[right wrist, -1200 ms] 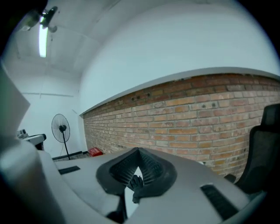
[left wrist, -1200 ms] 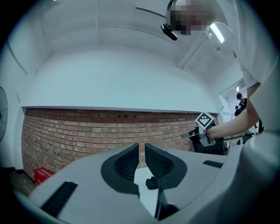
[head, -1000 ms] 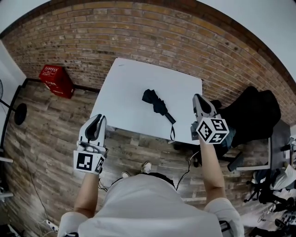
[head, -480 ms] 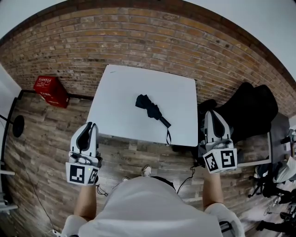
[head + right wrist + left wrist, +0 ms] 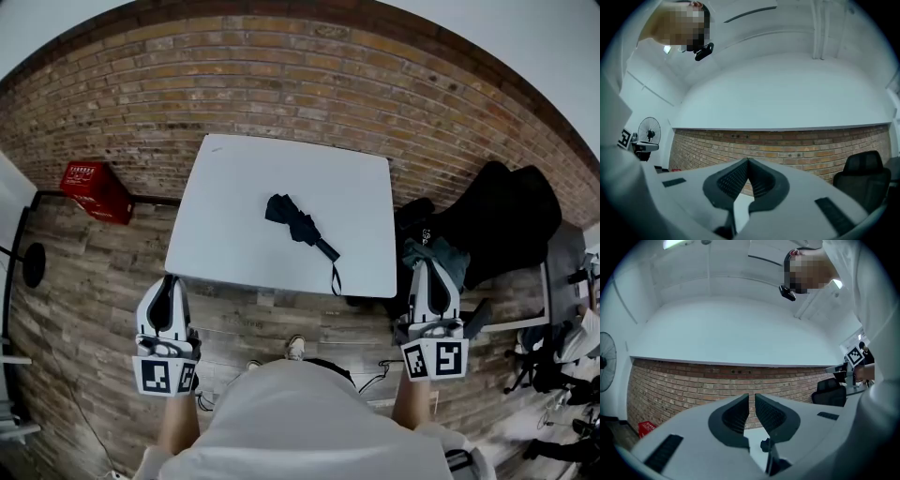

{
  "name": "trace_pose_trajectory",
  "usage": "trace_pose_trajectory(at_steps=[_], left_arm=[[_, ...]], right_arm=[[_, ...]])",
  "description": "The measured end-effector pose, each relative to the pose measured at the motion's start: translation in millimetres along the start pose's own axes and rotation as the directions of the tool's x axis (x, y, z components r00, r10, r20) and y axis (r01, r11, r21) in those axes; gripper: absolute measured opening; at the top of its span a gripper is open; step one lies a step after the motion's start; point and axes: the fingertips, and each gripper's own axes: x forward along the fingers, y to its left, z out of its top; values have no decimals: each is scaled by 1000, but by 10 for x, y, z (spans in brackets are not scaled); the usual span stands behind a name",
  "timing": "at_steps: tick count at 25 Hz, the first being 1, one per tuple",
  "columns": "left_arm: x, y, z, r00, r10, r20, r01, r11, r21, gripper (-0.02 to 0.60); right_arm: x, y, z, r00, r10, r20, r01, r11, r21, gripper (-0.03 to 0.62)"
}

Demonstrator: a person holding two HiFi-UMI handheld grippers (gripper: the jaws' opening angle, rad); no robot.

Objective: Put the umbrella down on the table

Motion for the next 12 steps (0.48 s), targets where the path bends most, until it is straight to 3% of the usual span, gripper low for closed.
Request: trace_pose_trajectory(at_steps=[5,12], left_arm=[[100,-2,124,1000,4,28,-5,999,41,60],[82,28,140,999,23,24,-23,1000,2,60]], right_arm=[[125,-52,21,1000,3,21,-4,1000,4,18],[348,168,-50,997,77,20,-78,996,50,19]])
